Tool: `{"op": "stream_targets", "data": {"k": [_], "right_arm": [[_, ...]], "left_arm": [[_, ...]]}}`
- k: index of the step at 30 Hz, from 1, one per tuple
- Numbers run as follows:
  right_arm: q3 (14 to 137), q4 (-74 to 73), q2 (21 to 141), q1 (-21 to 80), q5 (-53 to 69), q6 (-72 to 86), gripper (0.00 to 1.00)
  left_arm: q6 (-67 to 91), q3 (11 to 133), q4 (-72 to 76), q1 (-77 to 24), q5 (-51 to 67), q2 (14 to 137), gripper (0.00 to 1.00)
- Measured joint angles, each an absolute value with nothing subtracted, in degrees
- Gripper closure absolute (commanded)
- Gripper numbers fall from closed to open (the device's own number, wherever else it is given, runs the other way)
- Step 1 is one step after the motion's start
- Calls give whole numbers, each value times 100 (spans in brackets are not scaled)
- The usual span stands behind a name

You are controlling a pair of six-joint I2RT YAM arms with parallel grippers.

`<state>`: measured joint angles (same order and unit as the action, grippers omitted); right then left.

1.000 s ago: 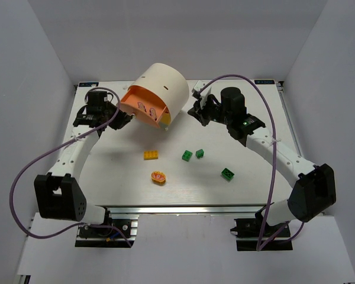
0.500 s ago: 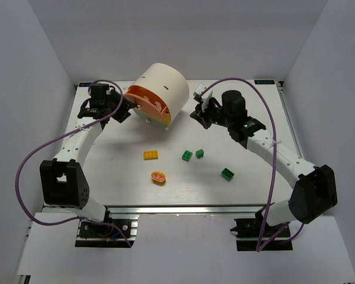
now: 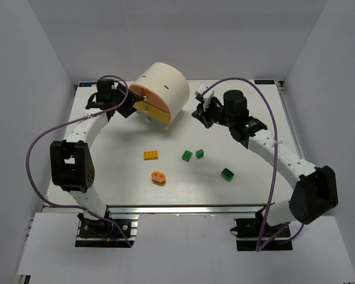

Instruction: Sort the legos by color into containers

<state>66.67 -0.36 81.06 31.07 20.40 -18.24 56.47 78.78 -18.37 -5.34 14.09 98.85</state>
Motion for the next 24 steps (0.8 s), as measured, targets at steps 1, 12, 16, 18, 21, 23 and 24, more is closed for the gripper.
{"op": "stream_targets", "data": {"k": [1, 12, 16, 18, 21, 23, 24], "right_arm": [[6661, -38, 8093, 3103, 2027, -1824, 100], [6554, -21, 7979, 3033, 2005, -1841, 100], [6541, -23, 7977, 3033, 2005, -1841, 100], [6541, -23, 7977, 3017, 2005, -1841, 100], [6541, -21, 7977, 3009, 2005, -1841, 100], [6541, -23, 7977, 3000, 2005, -1841, 100], [6541, -21, 7977, 3000, 2005, -1841, 100]], "left_arm": [[5647, 7913, -1833, -534, 1422, 9935, 38], [5787, 7279, -1223, -537, 1553, 9675, 79], [5872, 7070, -1033, -537, 1667, 9657, 66], [5918, 7063, -928, -537, 1752, 9679, 61], [5961, 7065, -718, -537, 1865, 9754, 58], [5972, 7065, -626, -537, 1938, 9830, 58], [5977, 7067, -578, -537, 1979, 9889, 58]]}}
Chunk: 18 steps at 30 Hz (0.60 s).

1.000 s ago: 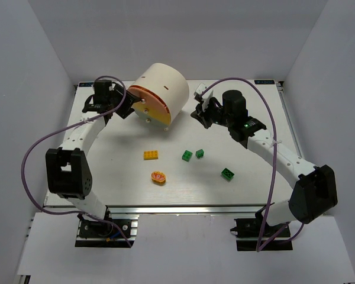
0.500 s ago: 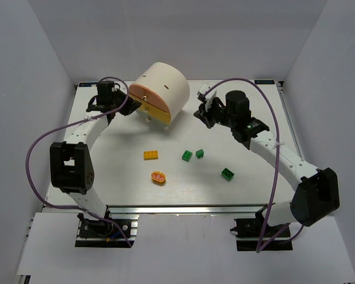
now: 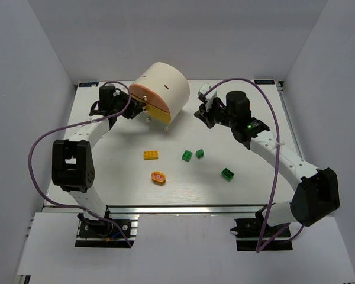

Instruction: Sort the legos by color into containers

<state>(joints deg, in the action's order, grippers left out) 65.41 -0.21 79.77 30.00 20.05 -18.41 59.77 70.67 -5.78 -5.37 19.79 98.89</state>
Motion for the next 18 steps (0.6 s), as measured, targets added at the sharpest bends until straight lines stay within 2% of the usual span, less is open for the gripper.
{"op": "stream_targets", "data": {"k": [5, 11, 16, 18], "right_arm": [[6541, -21, 7977, 2993, 2003, -1841, 100], [6541, -19, 7977, 2961, 2003, -1841, 100], [6541, -19, 7977, 2954, 2003, -1841, 100], [6541, -19, 7977, 2941, 2003, -1841, 100]], "left_arm": [[6007, 7085, -515, -534, 2176, 10191, 59], [5979, 7081, -436, -526, 2311, 10243, 49], [5988, 7041, -331, -523, 2390, 10276, 50], [6029, 6976, -222, -523, 2429, 10276, 56]]}}
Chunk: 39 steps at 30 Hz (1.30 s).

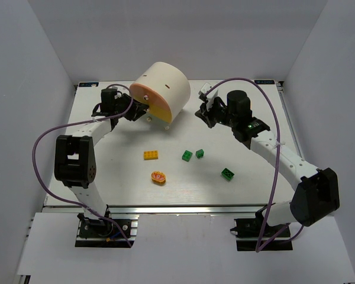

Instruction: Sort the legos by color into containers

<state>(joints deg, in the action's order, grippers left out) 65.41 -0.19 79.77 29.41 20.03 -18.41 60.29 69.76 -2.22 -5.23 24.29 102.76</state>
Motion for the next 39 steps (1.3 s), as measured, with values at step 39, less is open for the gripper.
{"op": "stream_targets", "data": {"k": [39], "right_arm": [[6497, -8, 7977, 2926, 2189, -1837, 100]], "left_arm": [[5826, 5133, -897, -421, 2178, 8342, 91]]}}
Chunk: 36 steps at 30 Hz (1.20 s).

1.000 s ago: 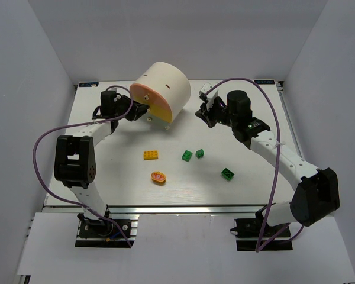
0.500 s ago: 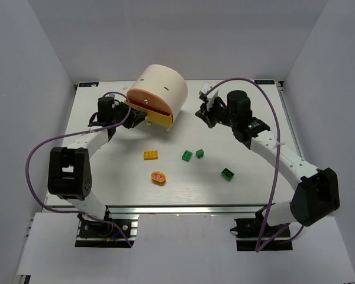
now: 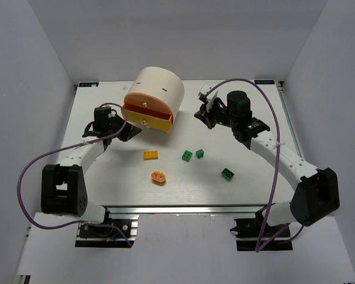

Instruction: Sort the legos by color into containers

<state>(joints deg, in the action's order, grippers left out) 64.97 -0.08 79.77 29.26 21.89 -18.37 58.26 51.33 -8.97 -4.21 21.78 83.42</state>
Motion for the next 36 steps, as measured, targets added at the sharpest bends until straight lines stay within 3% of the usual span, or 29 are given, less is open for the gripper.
{"op": "stream_targets", "data": {"k": [3, 6, 7, 11, 23, 30, 36], "right_arm": [[6493, -8, 7977, 2926, 2259, -1837, 100], [6473, -16, 7977, 2926, 2311, -1837, 100], [6471, -21, 7977, 2923, 2331, -1839, 100], [6469, -23, 7977, 2921, 2423, -1846, 100], [6469, -233, 7981, 2921, 2919, -2001, 93], [6469, -301, 7999, 2923, 3006, -2003, 93], [6469, -305, 7999, 2921, 3015, -2021, 93]], "left_arm": [[5756, 5068, -1103, -419, 2161, 8235, 90], [5690, 4936, -1175, -419, 2163, 8040, 66], [5682, 4884, -1177, -419, 2171, 7966, 50], [5739, 4587, -849, -416, 2316, 7682, 41], [6099, 4491, -279, -416, 2462, 7524, 45], [6399, 4707, 246, -423, 2443, 8217, 55], [6525, 4762, 607, -423, 2488, 8549, 56]]}}
